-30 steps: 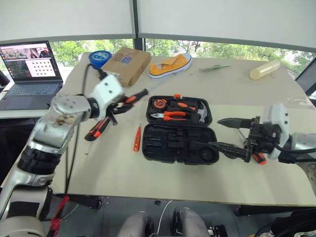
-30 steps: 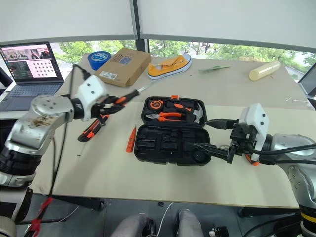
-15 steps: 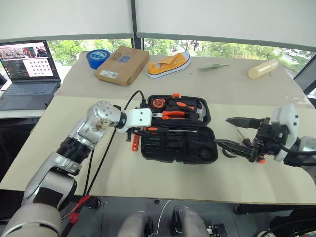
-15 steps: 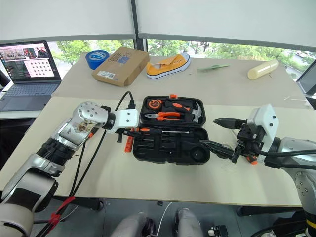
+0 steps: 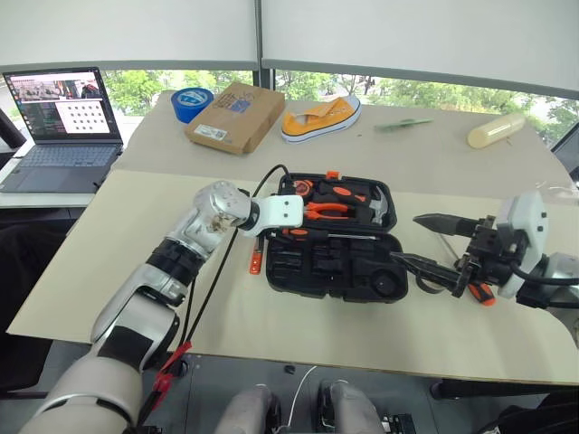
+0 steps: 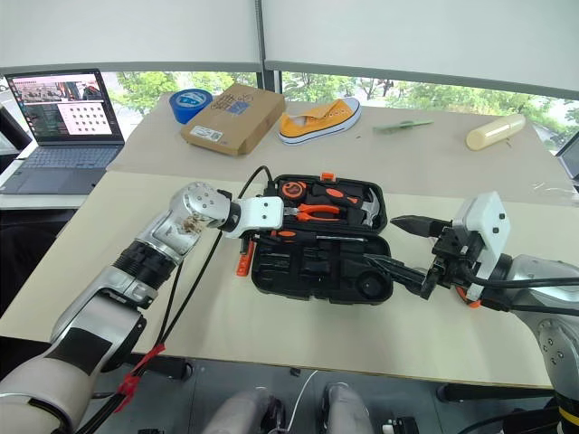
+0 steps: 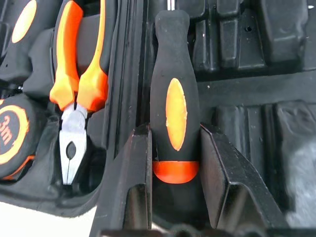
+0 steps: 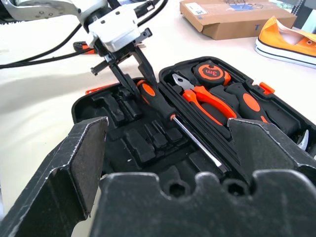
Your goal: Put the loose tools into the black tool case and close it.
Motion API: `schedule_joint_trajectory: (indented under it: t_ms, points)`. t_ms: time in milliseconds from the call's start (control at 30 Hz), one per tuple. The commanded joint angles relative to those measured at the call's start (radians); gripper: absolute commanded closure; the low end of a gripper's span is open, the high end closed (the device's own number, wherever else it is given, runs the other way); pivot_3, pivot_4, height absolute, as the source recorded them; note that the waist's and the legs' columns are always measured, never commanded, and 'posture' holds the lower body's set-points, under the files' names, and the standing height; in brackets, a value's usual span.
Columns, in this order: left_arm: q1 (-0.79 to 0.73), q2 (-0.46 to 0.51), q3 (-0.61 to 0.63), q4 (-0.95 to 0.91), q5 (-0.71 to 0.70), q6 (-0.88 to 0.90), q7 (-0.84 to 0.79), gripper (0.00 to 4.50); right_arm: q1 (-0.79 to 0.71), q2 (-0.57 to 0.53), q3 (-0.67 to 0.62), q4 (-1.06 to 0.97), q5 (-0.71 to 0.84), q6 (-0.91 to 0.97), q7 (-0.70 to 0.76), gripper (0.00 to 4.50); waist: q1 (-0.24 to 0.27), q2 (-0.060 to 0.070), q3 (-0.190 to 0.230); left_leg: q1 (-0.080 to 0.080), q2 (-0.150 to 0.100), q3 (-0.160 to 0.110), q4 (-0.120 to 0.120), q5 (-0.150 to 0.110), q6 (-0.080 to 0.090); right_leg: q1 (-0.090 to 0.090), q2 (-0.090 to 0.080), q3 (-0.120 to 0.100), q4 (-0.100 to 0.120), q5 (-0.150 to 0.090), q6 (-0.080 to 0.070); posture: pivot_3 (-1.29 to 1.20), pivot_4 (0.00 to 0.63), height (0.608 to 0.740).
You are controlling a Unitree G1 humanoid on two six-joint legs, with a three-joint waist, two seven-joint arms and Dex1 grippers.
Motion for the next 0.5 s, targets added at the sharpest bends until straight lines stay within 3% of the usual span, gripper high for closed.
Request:
schedule_joint_trajectory:
  t_ms: [33,300,400,500]
  points:
    - [-0.040,-0.010,0.024,0.004,0.012,-0.023,0.006,3.16,-0.008,0.005,-0.021,-0.029,0.018,0.007,-0.021,0.00,0.000,0.000,0.000,0.000,0.000,0.000,0.000,0.000,0.000,0.000,0.000,0.000,0.000,0.000,0.000,0.00,0.150,0.731]
    - [-0.061,-0.016,0.089,-0.064,-0.029,0.033,-0.022,0.07,0.006,0.011,-0.029,-0.045,0.033,0.011,-0.039,0.00,0.002,0.000,0.000,-0.001,0.000,-0.001,0.001,0.000,0.000,-0.001,0.000,0.000,0.000,0.000,0.000,0.00,0.150,0.731]
    - [-0.064,-0.016,0.103,-0.100,-0.041,0.042,-0.032,0.07,0.006,0.013,-0.031,-0.042,0.032,0.013,-0.039,0.00,0.001,0.000,0.000,-0.002,0.000,-0.001,0.001,0.000,0.001,-0.001,0.000,-0.001,0.000,0.000,0.000,0.00,0.150,0.731]
    - [-0.053,-0.030,0.096,-0.100,-0.033,0.039,-0.031,0.86,0.004,0.014,-0.030,-0.033,0.028,0.010,-0.036,0.00,0.002,0.000,0.000,-0.002,0.000,-0.001,0.001,0.000,0.001,-0.001,0.000,-0.001,0.001,0.000,0.000,0.00,0.150,0.731]
